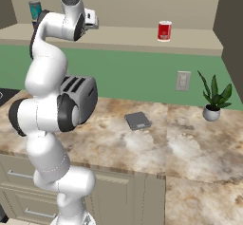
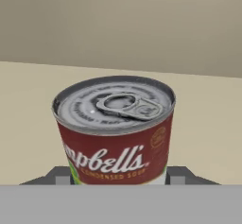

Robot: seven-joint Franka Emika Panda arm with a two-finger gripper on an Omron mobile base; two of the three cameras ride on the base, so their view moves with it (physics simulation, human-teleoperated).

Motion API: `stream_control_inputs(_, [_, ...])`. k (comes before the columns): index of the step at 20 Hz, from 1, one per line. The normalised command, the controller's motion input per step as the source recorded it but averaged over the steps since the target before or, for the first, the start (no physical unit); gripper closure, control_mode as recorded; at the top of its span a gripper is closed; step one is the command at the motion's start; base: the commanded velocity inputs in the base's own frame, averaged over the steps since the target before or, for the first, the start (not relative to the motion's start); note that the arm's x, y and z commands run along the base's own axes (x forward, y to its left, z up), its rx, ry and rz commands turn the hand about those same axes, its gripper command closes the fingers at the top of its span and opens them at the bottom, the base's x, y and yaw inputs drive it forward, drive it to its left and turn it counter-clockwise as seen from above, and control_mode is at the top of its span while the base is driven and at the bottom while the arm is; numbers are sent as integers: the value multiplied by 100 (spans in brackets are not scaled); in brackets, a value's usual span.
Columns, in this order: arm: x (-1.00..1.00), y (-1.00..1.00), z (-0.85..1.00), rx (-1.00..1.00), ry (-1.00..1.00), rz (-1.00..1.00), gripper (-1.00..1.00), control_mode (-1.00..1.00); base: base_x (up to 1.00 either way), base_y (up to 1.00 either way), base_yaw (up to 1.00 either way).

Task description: Stack two cans on top of the other two cans in the cabinet.

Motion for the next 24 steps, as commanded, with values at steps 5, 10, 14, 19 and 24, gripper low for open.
stream_control_inputs(5, [-21,-21,11,0,0,-9,100,-100,0,0,0])
stream_control_inputs(10, [-20,-24,10,-3,0,-6,100,-100,0,0,0])
stream_control_inputs(14, [-18,-31,3,-8,0,-8,100,-100,0,0,0])
stream_control_inputs(19, [-12,-33,9,-2,-3,-12,100,-100,0,0,0])
stream_control_inputs(24, [-16,-37,8,0,-9,-15,100,-100,0,0,0])
